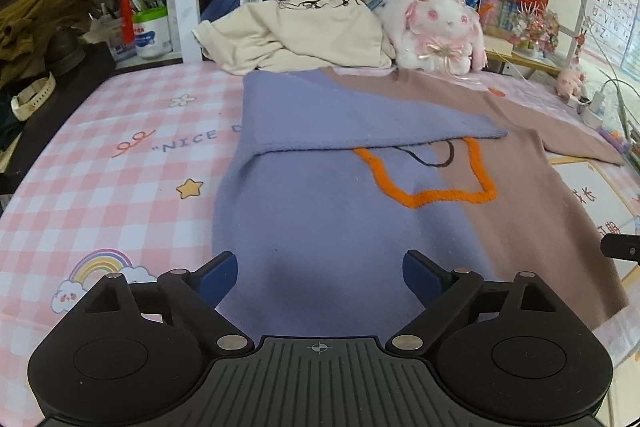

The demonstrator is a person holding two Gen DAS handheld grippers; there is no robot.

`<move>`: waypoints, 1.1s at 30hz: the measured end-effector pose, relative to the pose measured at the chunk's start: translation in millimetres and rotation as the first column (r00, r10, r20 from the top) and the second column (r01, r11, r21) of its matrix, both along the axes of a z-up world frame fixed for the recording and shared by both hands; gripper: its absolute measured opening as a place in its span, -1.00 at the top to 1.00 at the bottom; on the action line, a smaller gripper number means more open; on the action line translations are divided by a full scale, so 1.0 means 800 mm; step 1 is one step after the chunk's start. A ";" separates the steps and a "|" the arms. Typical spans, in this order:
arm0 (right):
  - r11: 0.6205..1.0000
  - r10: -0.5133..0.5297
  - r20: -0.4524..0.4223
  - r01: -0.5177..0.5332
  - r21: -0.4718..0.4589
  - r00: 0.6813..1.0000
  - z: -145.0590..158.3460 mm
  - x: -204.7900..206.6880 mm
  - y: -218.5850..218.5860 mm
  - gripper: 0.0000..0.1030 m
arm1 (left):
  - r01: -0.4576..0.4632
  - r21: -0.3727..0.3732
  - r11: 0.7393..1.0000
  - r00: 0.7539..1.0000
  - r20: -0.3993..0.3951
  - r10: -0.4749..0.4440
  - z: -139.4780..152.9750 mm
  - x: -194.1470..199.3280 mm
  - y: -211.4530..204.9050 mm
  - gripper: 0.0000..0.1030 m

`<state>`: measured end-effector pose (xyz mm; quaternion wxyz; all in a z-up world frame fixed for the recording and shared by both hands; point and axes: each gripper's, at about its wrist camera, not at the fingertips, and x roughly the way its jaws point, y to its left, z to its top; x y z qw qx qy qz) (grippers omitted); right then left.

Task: Fold clothes
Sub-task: 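Move the right gripper to the mauve sleeve cuff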

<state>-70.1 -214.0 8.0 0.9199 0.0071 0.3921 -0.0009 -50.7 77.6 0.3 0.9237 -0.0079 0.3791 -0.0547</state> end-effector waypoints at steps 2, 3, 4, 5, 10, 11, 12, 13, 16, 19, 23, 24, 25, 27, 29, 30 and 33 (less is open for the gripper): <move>1.000 -0.005 0.000 0.005 0.000 1.000 0.000 -0.006 -0.001 -0.93 | 0.009 -0.005 1.000 1.000 -0.006 -0.009 -0.002 -0.001 -0.002 -0.80; 1.000 -0.006 -0.002 0.006 0.000 1.000 -0.001 -0.008 -0.001 -0.94 | 0.008 -0.011 1.000 1.000 -0.010 -0.009 -0.003 -0.001 -0.001 -0.80; 1.000 -0.006 -0.005 0.006 0.000 1.000 -0.001 -0.010 -0.002 -0.95 | 0.007 -0.016 1.000 1.000 -0.015 -0.008 -0.004 -0.001 -0.002 -0.80; 1.000 -0.005 -0.006 0.005 0.001 1.000 -0.001 -0.012 -0.002 -0.96 | 0.006 -0.021 1.000 1.000 -0.021 -0.007 -0.005 0.000 -0.002 -0.80; 1.000 -0.001 -0.004 0.001 0.012 1.000 -0.001 -0.014 -0.009 -0.99 | 0.009 -0.047 0.999 0.999 -0.039 -0.011 -0.008 0.001 -0.008 -0.80; 1.000 0.001 -0.003 -0.001 0.014 1.000 -0.001 -0.012 -0.011 -0.99 | 0.003 -0.047 0.999 0.999 -0.032 -0.005 -0.007 0.000 -0.009 -0.80; 1.000 0.005 -0.002 -0.005 0.017 1.000 -0.002 -0.010 -0.013 -0.99 | -0.004 -0.046 0.999 1.000 -0.024 0.003 -0.006 0.000 -0.011 -0.80; 1.000 0.009 -0.001 -0.009 0.020 1.000 -0.002 -0.006 -0.016 -0.99 | -0.015 -0.043 0.999 1.000 -0.017 0.014 -0.005 -0.001 -0.013 -0.80; 0.999 0.026 0.002 -0.026 0.028 1.000 -0.004 0.006 -0.027 -0.99 | -0.053 -0.031 0.998 0.999 -0.007 0.053 -0.001 0.001 -0.021 -0.80; 0.999 0.042 0.007 -0.042 0.030 0.999 -0.003 0.022 -0.044 -0.99 | -0.097 -0.022 0.995 0.995 -0.013 0.097 0.001 0.004 -0.033 -0.80; 0.997 0.050 0.006 -0.050 0.052 0.999 -0.003 0.044 -0.076 -0.99 | -0.152 -0.012 0.988 0.988 -0.027 0.152 0.001 0.007 -0.053 -0.80; 0.997 0.053 0.001 -0.052 0.064 0.999 -0.003 0.051 -0.086 -0.99 | -0.168 -0.012 0.986 0.985 -0.033 0.167 0.001 0.008 -0.058 -0.80; 0.995 0.056 -0.005 -0.055 0.078 0.998 -0.004 0.057 -0.096 -0.99 | -0.183 -0.012 0.983 0.982 -0.039 0.183 0.000 0.008 -0.063 -0.80; 0.992 0.062 -0.016 -0.060 0.107 0.998 -0.006 0.070 -0.117 -0.98 | -0.220 -0.016 0.975 0.975 -0.047 0.219 -0.001 0.008 -0.071 -0.80; 0.990 0.068 -0.029 -0.064 0.127 0.997 -0.008 0.083 -0.137 -0.97 | -0.257 -0.019 0.966 0.965 -0.055 0.255 -0.003 0.008 -0.080 -0.80; 0.989 0.070 -0.035 -0.065 0.135 0.997 -0.009 0.090 -0.146 -0.96 | -0.275 -0.021 0.961 0.960 -0.059 0.273 -0.004 0.008 -0.084 -0.80; 0.988 0.064 -0.040 -0.058 0.144 0.997 -0.013 0.111 -0.173 -0.94 | -0.320 -0.028 0.947 0.946 -0.069 0.317 -0.006 0.005 -0.094 -0.80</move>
